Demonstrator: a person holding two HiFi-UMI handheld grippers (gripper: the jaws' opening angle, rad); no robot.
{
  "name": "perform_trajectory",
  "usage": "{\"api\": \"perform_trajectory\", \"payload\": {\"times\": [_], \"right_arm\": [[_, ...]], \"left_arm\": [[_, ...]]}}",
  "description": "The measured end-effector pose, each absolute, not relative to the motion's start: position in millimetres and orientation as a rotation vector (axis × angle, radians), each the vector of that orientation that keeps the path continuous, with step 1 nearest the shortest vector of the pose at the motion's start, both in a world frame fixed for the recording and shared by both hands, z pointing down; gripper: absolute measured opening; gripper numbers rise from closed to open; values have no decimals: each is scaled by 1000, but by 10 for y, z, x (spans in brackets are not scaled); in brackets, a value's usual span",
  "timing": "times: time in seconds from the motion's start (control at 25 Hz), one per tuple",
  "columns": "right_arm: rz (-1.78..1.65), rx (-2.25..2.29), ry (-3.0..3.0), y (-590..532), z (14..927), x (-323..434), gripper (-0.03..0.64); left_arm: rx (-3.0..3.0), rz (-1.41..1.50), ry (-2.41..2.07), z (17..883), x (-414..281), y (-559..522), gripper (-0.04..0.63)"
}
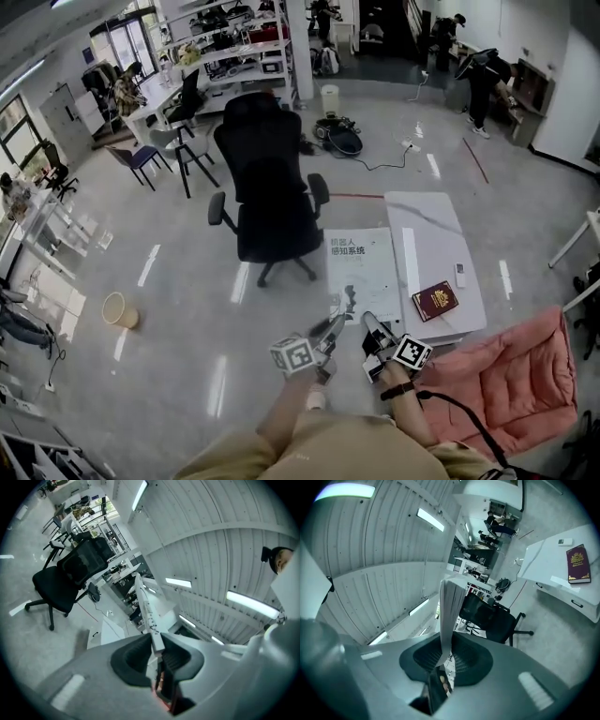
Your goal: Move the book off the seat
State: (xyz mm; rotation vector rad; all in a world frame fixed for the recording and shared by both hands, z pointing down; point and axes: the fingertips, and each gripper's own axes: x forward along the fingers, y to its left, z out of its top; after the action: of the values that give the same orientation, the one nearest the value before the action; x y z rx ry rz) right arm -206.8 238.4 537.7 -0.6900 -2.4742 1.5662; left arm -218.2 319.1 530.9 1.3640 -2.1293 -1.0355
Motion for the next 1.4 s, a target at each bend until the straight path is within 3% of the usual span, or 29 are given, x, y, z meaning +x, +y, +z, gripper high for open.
{"api": "perform_trajectory", "payload": {"times": [0.32, 0.68, 1.4], "right_arm": [[1539, -705, -2538, 2948, 5336, -2593, 55], [1526, -604, -2529, 2675, 5570, -2989, 55], [1682, -498, -2542, -120, 5683, -4455, 55]], "left_arm": [[1428, -1036, -2120, 5331, -2717, 3735, 60], [1425, -1025, -2055, 5577, -3144, 3455, 61], [1477, -885, -2008, 5602, -4670, 656, 66]]}}
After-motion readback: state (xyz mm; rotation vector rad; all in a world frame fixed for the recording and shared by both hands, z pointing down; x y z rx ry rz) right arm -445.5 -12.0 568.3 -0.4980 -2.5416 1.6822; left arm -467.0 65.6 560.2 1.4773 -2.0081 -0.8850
